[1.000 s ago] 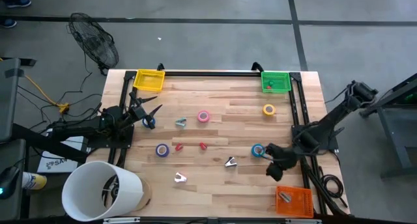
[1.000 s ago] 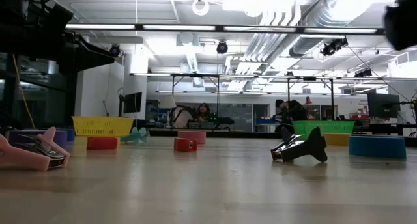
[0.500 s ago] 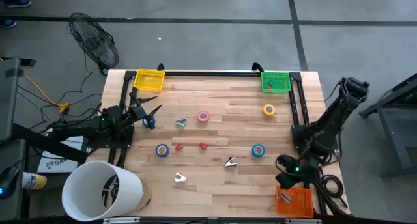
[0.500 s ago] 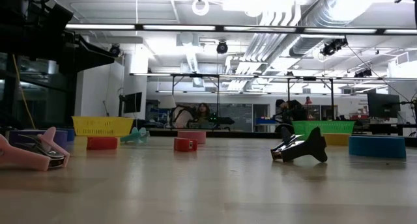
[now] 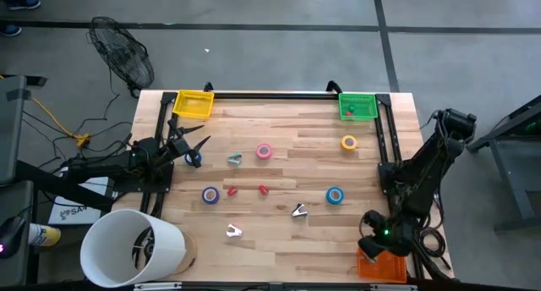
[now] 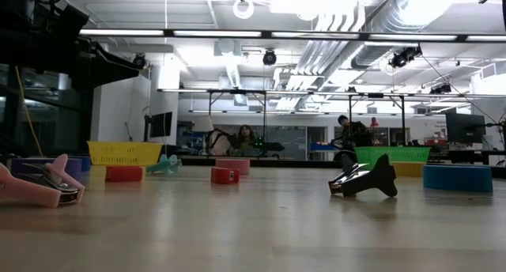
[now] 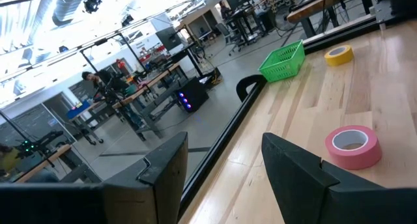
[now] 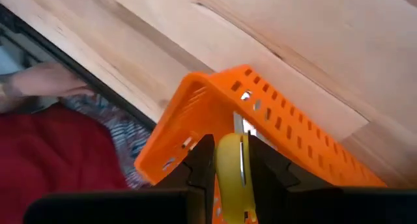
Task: Pick and place Stapler, Stapler remover, tape
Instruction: Put the yellow stapler into the green bin
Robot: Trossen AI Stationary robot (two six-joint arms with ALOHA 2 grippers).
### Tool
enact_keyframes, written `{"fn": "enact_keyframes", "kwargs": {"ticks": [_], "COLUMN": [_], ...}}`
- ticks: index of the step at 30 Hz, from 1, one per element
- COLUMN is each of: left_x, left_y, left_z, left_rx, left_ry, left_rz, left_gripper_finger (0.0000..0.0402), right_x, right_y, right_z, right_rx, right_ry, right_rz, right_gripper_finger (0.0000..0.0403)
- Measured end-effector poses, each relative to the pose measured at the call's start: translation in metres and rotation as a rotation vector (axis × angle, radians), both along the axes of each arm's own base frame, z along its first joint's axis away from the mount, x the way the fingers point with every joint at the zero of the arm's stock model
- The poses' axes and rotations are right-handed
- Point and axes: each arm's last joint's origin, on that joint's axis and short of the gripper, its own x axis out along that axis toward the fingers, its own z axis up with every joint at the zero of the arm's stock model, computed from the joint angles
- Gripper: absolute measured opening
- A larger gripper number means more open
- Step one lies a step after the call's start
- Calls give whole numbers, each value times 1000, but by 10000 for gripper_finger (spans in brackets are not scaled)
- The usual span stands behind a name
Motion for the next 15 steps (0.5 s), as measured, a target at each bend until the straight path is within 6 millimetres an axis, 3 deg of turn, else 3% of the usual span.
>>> {"fn": "enact_keyframes", "kwargs": {"ticks": [15], "left_x": [0], "left_y": [0], "left_z": [0], "left_rx": [0], "left_ry": [0], "left_rz": [0], "left_gripper_finger": [193], "right_x": [14], "right_y": [42], "right_z": [-3], "right_rx": [-288], "right_ry": [116], "right_rz": [53], "right_gripper_finger": [62]}}
